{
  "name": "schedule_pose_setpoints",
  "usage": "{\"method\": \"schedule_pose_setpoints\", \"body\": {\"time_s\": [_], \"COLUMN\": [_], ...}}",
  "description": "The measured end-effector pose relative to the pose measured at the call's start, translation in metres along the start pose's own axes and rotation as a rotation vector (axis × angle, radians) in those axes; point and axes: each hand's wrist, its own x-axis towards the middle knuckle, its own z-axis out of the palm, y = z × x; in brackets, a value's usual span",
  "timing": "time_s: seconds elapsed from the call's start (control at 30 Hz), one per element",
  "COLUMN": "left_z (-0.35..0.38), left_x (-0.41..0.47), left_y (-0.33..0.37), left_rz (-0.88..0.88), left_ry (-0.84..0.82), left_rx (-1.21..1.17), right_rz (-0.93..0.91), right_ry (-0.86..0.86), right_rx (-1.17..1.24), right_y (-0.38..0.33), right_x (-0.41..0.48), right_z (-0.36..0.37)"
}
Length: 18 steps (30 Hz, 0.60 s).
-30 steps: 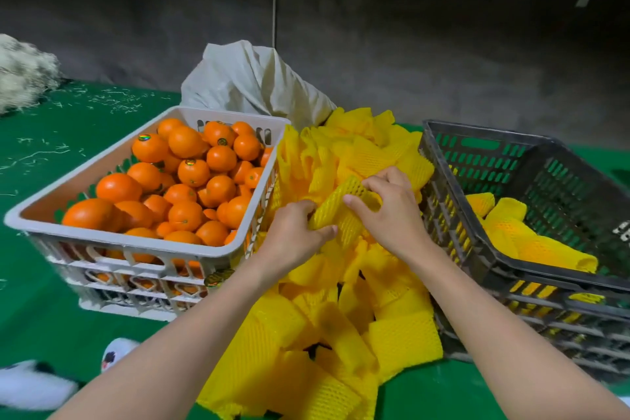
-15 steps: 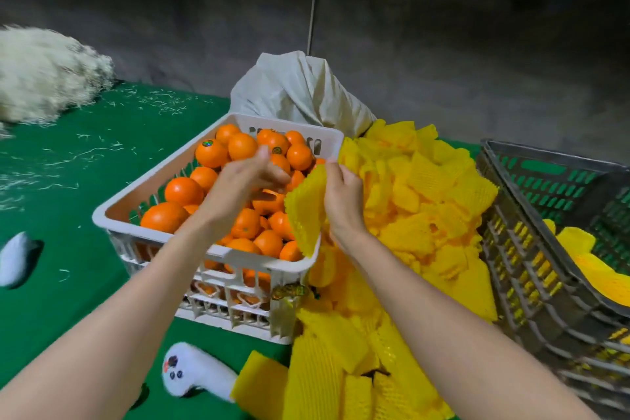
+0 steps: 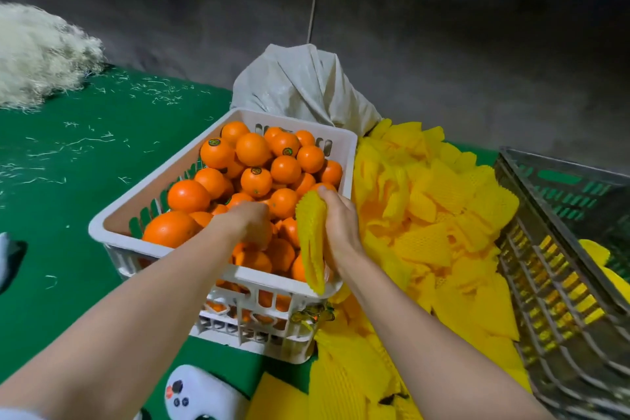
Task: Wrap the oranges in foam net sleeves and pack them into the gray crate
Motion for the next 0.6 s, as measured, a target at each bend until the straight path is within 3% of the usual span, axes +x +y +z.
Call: {"method": "schedule_pose_setpoints", "body": {"time_s": [0.07, 0.13, 0.23, 0.43, 0.6], "left_z": [-0.005, -0.011, -0.022, -0.029, -0.031], "left_x": [-0.002, -0.009, -0.031, -0.061, -0.081], "left_y": [0.002, 0.006, 0.021, 0.054, 0.098], "left_rz": [-0.027, 0.011, 0.103, 0.138, 0.159], "left_ry": [0.111, 0.157, 0.053, -0.164, -0.263], "left_rx": [-0.26, -0.796, -1.391, -1.99, -2.043], "right_rz": [-0.002, -0.01, -0.037, -0.139, -0.141], "right_ry": [-0.001, -0.009, -0.062, -0.179, -0.234], "right_rx": [0.014, 0.026, 0.05, 0.051, 0.125], "right_y": [-0.001, -0.004, -0.008, -0.015, -0.026], "right_x": [0.0, -0.002, -0.006, -0.02, -0.038], "right_z": [0.0, 0.0, -0.001, -0.032, -0.062]}}
